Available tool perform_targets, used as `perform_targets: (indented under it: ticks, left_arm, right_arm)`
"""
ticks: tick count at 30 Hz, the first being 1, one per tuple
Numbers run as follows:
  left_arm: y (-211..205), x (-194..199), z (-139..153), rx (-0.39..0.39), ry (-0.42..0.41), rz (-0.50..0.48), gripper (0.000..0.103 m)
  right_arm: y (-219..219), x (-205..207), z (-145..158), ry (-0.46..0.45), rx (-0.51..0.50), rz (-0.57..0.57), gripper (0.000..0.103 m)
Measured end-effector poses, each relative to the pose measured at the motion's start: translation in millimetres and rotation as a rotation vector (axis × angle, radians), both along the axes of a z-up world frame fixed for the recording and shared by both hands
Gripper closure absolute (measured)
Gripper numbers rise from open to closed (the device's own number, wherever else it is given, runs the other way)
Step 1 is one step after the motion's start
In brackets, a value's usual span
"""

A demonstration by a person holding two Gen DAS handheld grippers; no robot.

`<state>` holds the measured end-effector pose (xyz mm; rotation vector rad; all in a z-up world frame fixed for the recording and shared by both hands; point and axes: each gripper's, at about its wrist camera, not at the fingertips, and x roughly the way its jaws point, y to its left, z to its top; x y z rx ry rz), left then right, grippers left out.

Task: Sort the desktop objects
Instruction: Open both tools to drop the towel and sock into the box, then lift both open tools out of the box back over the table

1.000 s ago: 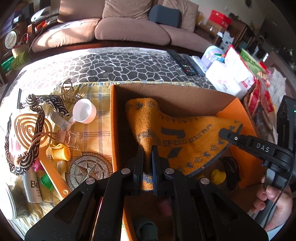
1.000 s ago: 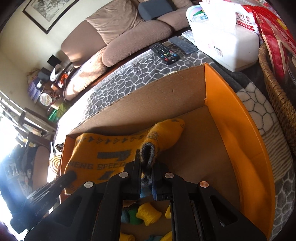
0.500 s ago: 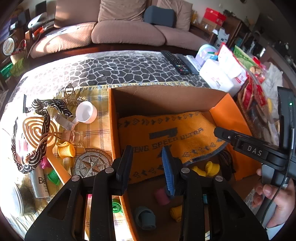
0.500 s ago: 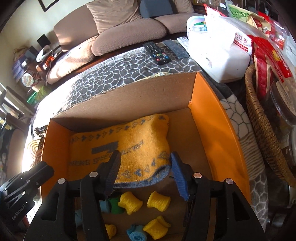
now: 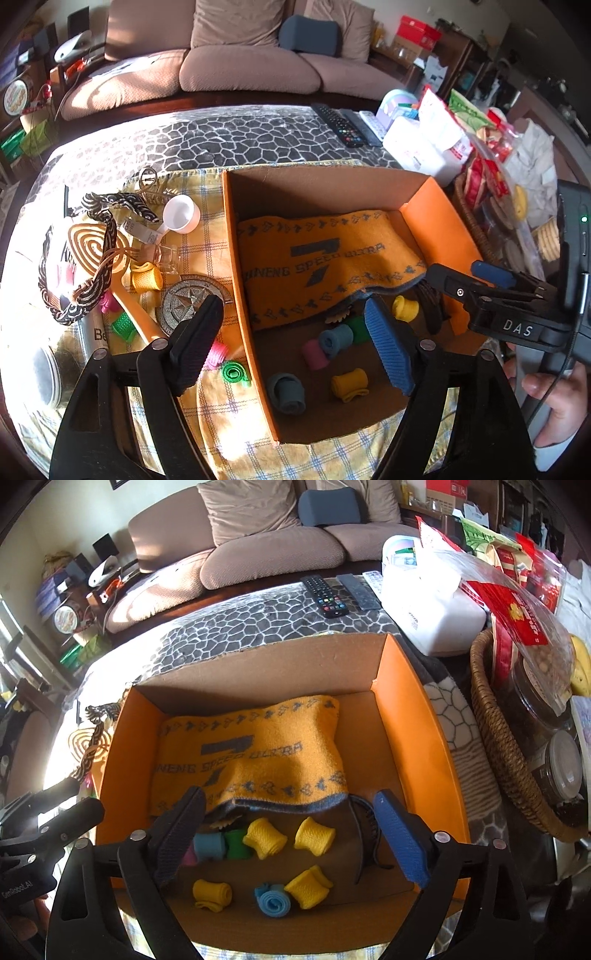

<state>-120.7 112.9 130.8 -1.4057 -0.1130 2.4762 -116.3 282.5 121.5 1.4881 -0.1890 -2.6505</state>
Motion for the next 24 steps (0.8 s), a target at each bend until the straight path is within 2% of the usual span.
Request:
perform_targets:
  ticks: [6,7,9,24]
  left_arm:
    - [-12,15,13,0.016,0.020,0.024,0.020]
    - [-13,16,14,0.018,0.020,0.025,0.009]
    - [-18,22,18,0.021,0.032,0.033,0.000]
    - [-46,58,30,-0.016,0.045,0.055,0.000]
  right_arm:
    - [-7,16,8,0.008,0.009,0.009,0.001]
    - [-9,18,10,0.010,0.016,0.010,0.001]
    - [-12,23,14,0.015,0.027,0.015,0.001]
    - [-31,56,35,0.057,0.028,0.016,0.000]
